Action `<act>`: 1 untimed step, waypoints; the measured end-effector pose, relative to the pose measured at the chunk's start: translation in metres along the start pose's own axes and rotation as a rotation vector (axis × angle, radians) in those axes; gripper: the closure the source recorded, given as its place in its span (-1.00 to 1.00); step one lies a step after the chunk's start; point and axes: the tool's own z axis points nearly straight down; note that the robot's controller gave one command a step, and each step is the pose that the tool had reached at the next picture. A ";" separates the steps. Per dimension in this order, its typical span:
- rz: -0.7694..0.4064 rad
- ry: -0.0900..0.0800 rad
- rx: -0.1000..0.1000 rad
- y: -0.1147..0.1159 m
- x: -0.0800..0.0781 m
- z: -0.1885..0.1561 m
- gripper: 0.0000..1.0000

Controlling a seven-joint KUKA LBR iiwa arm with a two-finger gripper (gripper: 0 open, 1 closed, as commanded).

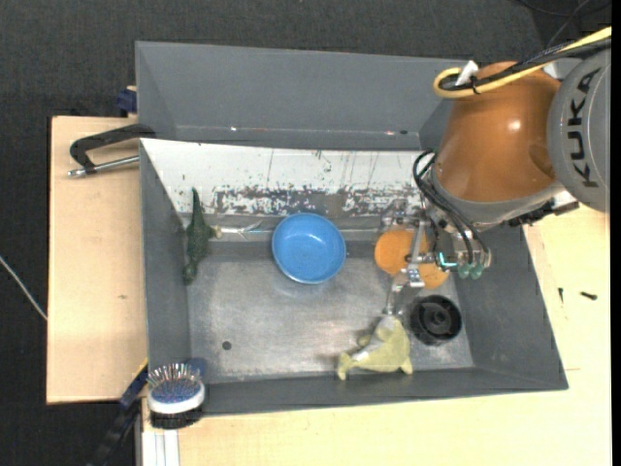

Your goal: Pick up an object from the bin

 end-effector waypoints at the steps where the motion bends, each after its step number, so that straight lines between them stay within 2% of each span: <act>1: 0.081 -0.012 -0.002 0.052 -0.058 0.125 -1.00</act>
Offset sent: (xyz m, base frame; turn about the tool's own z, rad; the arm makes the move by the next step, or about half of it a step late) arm 0.0586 0.0546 -0.1375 0.0814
